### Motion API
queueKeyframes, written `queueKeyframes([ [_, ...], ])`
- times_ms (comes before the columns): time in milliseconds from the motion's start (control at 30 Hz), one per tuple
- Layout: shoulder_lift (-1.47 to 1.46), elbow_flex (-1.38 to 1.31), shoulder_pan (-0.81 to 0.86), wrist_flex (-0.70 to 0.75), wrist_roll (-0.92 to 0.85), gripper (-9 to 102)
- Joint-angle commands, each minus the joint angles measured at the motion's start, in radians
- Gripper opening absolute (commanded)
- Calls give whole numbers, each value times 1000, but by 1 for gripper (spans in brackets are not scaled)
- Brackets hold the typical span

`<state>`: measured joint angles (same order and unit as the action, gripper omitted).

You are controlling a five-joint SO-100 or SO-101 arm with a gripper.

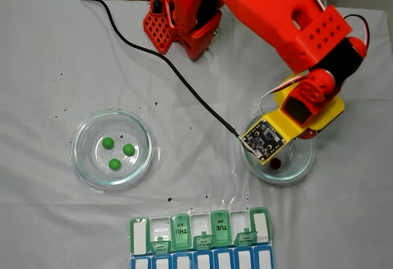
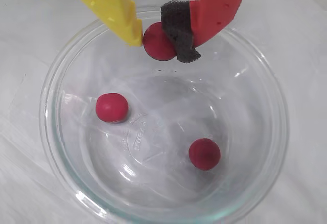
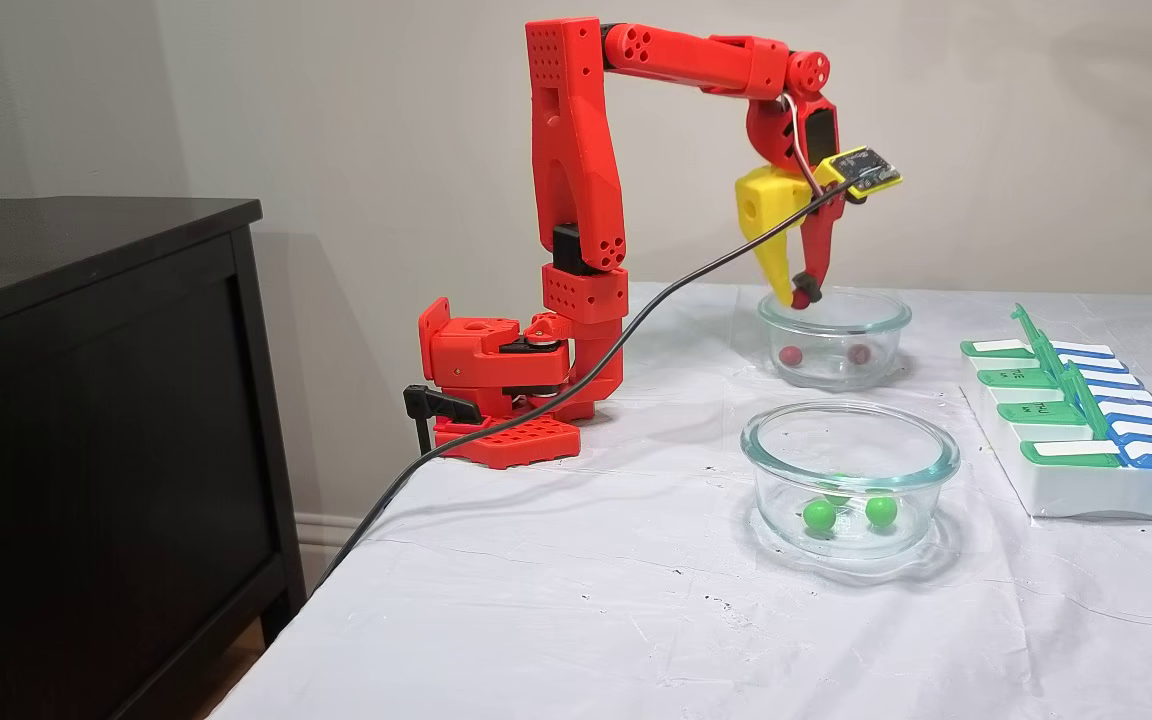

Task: Sort medicines into box.

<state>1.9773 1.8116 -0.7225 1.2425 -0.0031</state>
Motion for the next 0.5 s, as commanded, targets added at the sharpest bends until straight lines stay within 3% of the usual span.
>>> queueKeyframes([
  [0,49,-147,25,15,-17,0],
  [467,38,-344,120,110,-46,0],
])
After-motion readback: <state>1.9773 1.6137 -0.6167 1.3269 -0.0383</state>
